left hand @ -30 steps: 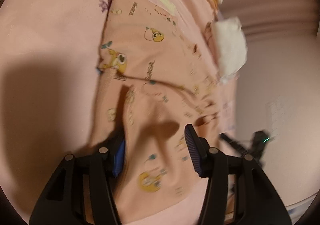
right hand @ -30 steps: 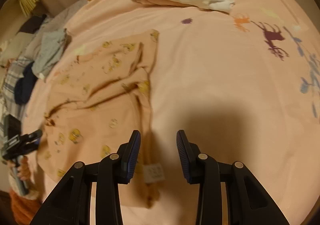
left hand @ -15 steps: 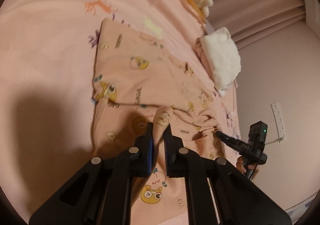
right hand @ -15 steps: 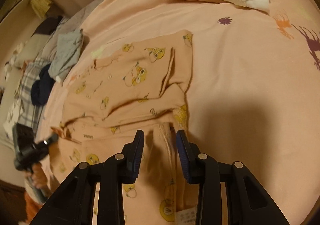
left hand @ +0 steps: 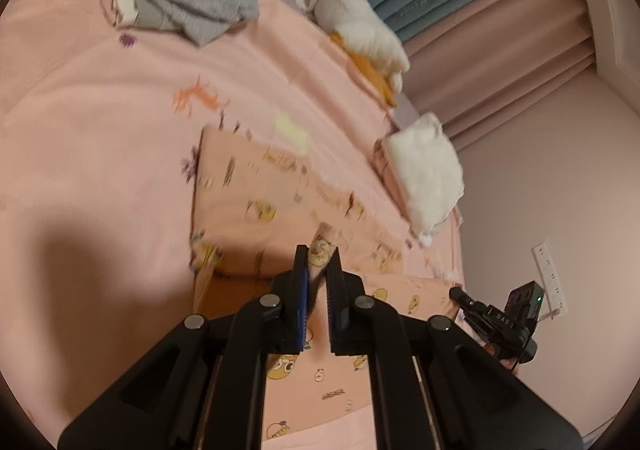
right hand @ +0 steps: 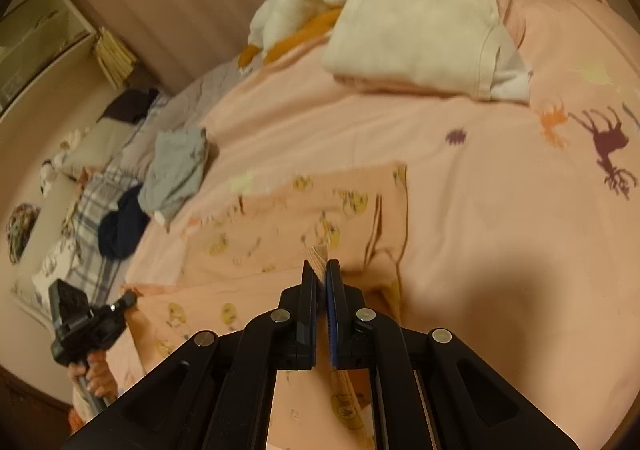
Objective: Fold small clothes
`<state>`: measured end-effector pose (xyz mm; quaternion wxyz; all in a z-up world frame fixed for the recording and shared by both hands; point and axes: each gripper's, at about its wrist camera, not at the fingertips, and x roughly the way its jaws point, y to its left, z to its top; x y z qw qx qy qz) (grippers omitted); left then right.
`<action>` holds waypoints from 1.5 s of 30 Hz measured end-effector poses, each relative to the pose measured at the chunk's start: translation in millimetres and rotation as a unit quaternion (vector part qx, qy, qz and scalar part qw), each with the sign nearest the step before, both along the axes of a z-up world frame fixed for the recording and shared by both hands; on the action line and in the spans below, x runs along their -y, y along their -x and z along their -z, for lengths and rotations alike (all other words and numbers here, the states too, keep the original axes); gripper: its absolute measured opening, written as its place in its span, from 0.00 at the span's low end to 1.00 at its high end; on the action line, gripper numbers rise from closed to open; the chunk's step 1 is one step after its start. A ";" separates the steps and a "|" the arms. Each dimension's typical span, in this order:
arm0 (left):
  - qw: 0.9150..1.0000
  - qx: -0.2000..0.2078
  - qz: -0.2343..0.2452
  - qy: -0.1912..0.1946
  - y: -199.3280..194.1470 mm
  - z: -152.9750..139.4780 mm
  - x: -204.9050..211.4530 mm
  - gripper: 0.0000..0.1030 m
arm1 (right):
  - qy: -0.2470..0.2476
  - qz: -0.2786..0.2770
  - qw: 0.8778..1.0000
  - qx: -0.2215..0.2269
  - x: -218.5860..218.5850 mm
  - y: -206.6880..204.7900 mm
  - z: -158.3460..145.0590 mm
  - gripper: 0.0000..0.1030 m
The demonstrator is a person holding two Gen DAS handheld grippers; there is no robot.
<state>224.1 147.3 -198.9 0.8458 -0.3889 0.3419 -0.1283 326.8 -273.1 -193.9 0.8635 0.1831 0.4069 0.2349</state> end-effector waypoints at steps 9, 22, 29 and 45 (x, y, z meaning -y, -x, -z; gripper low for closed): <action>0.998 0.004 -0.063 -0.017 -76.0 0.1 -26.1 0.06 | 0.023 0.029 0.999 0.010 -24.4 -68.9 -11.2 0.06; 0.982 -0.100 -0.144 -0.068 -91.8 36.9 -54.9 0.42 | 0.101 0.096 0.986 -0.095 -19.0 -106.4 48.5 0.44; 0.986 -0.084 -0.065 -0.127 -56.8 4.8 -20.4 0.57 | 0.130 0.055 0.988 -0.057 -6.3 -57.9 -1.8 0.53; 0.990 -0.124 -0.057 -0.033 -103.7 44.5 -34.7 0.57 | -0.006 0.041 0.993 -0.112 -10.1 -95.7 55.4 0.53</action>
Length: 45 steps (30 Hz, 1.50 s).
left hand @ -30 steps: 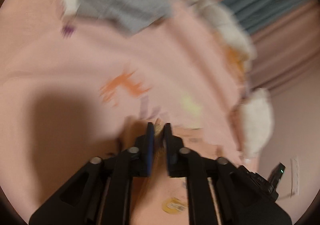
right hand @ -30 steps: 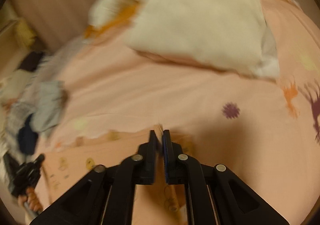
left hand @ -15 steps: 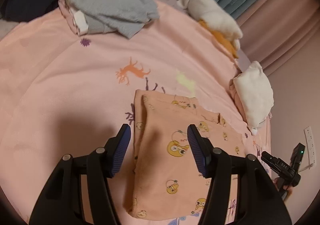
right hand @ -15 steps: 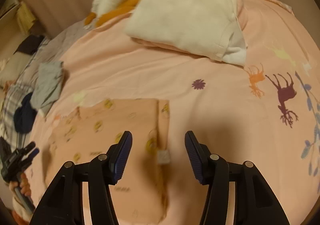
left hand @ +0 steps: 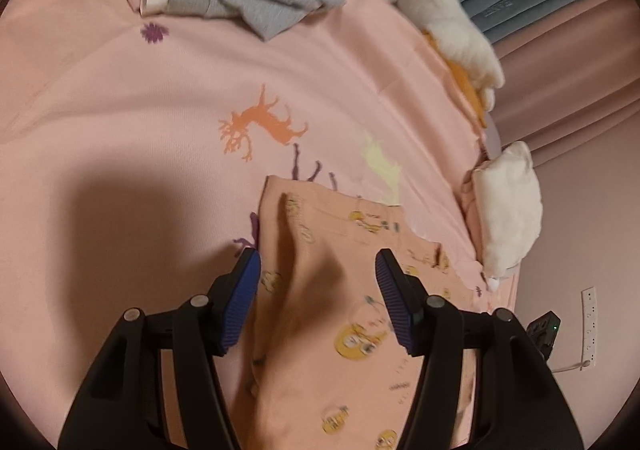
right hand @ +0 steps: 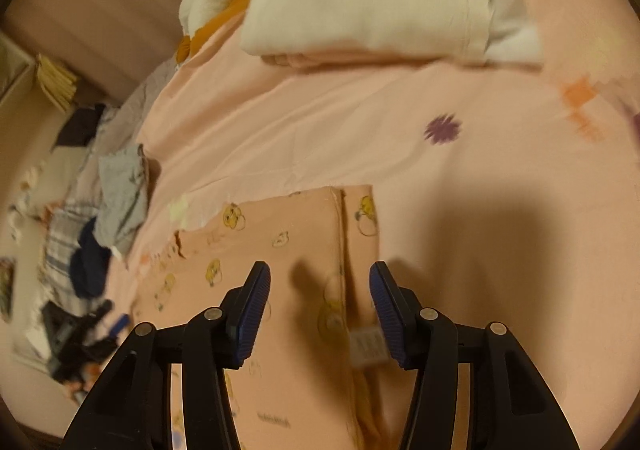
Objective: Fold small clothes
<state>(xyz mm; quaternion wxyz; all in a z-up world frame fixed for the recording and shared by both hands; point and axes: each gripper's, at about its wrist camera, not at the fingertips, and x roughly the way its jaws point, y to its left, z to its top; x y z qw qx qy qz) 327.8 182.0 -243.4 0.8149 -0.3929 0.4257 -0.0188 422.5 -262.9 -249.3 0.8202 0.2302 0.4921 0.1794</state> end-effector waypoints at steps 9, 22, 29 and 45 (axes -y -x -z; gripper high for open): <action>0.996 0.037 0.047 0.060 2.4 -6.2 7.5 0.55 | -0.014 -0.025 1.000 0.013 -11.1 -7.3 8.7 0.24; 0.999 0.014 0.045 0.023 -10.8 18.2 20.2 0.03 | -0.053 -0.010 0.999 0.005 -4.4 -10.9 21.8 0.10; 0.994 0.102 0.026 -0.004 -15.4 -19.4 16.6 0.01 | -0.064 -0.021 0.996 0.052 -4.6 -8.8 -2.0 0.09; 0.996 -0.009 -0.084 0.024 -9.7 8.4 -29.1 0.61 | 0.004 0.043 0.999 0.012 23.0 -9.9 -3.7 0.39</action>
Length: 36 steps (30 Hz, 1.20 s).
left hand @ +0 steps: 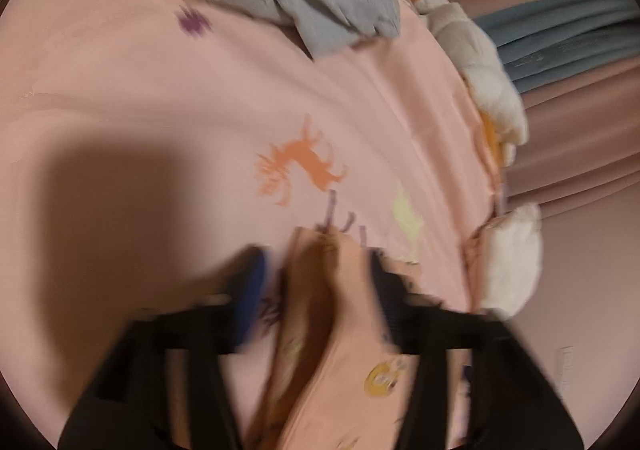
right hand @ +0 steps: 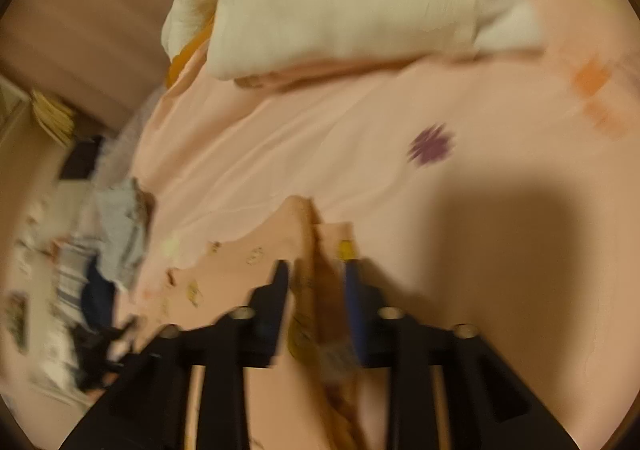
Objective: Fold small clothes
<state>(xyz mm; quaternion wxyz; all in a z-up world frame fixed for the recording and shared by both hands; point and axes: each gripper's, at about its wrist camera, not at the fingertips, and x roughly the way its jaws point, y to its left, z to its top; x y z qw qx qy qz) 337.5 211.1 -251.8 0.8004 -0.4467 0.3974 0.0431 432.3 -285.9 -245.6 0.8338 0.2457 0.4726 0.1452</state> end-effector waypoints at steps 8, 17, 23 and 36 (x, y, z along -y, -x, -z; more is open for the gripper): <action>0.989 0.017 0.132 -0.071 67.8 -36.2 75.3 0.60 | 0.030 -0.101 0.993 0.061 -29.2 82.1 -49.2 0.34; 0.979 -0.088 0.132 -0.132 131.9 0.9 56.4 0.39 | 0.180 -0.102 0.978 -0.006 -14.4 136.7 8.5 0.03; 0.978 -0.098 0.119 -0.139 160.1 -22.4 50.3 0.48 | 0.170 -0.056 0.983 -0.039 29.8 157.1 -9.3 0.03; 0.990 -0.004 0.104 0.091 128.1 17.6 119.5 0.73 | -0.221 0.000 0.967 -0.124 -24.2 164.2 51.4 0.69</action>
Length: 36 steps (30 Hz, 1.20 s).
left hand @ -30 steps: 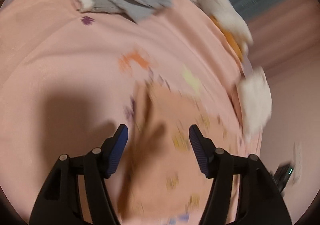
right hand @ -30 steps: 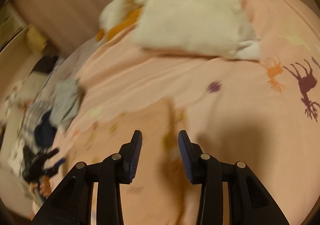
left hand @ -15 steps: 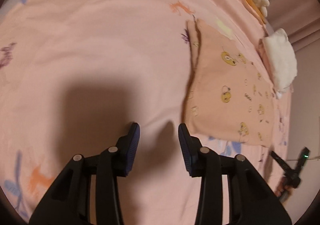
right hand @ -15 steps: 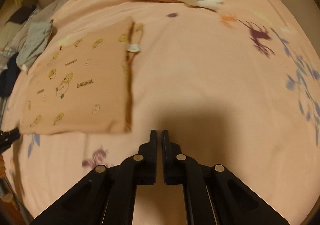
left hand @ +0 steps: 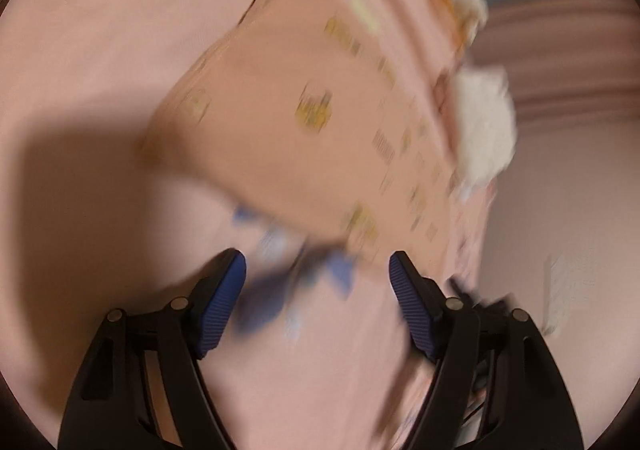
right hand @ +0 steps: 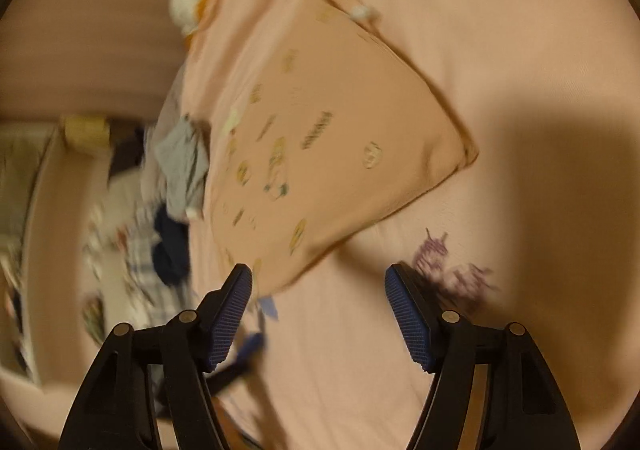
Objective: Fold small clothes
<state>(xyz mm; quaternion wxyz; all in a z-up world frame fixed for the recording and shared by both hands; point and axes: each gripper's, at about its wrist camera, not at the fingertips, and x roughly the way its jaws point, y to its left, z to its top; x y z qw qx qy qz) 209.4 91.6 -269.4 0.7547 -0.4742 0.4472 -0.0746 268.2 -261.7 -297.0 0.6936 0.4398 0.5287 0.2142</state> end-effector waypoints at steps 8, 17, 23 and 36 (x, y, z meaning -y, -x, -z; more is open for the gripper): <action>0.994 0.034 -0.088 0.058 -40.4 4.6 -7.9 0.73 | -0.051 0.065 0.996 0.022 8.1 -26.0 3.7 0.69; 0.993 0.016 -0.120 0.009 -70.7 13.8 -5.9 0.15 | 0.035 0.076 0.995 0.055 -6.2 -60.3 6.4 0.08; 0.995 0.032 -0.095 -0.028 -49.7 -6.3 -6.2 0.11 | 0.025 0.055 0.994 0.092 -1.1 -47.5 -11.4 0.08; 0.996 0.005 -0.034 -0.083 72.6 -5.4 22.5 0.12 | 0.099 0.007 0.992 0.076 -1.0 53.1 -27.0 0.08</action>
